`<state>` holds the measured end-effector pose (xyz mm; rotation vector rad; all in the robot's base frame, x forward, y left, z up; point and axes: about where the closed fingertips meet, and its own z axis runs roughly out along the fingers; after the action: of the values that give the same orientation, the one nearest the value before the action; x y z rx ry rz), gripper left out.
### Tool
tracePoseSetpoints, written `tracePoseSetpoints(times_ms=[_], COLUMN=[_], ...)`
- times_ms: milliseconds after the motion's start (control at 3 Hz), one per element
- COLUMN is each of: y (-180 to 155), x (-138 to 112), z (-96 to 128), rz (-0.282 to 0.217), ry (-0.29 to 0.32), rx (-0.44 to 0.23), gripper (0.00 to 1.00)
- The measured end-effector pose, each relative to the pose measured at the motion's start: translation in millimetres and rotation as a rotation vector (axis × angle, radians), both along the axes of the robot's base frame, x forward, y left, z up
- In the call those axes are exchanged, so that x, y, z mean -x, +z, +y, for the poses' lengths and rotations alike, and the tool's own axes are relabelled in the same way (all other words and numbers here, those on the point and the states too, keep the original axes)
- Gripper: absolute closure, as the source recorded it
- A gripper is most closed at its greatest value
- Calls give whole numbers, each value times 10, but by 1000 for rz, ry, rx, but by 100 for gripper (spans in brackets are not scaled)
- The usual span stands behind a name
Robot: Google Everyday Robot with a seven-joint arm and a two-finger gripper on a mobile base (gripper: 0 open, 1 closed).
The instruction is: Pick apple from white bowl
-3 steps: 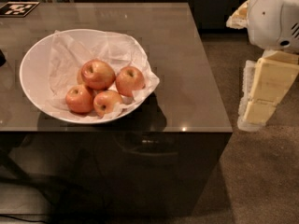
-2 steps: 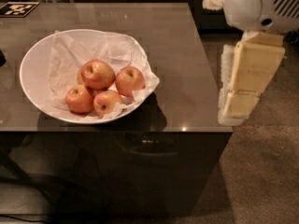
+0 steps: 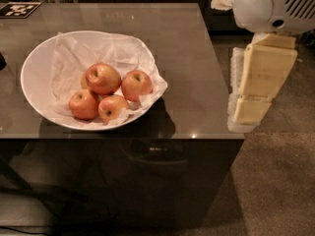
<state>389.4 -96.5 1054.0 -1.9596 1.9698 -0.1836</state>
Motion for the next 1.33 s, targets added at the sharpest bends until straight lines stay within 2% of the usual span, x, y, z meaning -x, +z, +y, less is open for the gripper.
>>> tracePoseSetpoints(times_ms=[333, 667, 1333], y=[138, 209, 403], x=[-299, -706, -735], z=[410, 826, 1001], rz=[-8, 29, -28], ry=[17, 26, 55], rx=[-101, -172, -218], gripper=[0, 0, 0])
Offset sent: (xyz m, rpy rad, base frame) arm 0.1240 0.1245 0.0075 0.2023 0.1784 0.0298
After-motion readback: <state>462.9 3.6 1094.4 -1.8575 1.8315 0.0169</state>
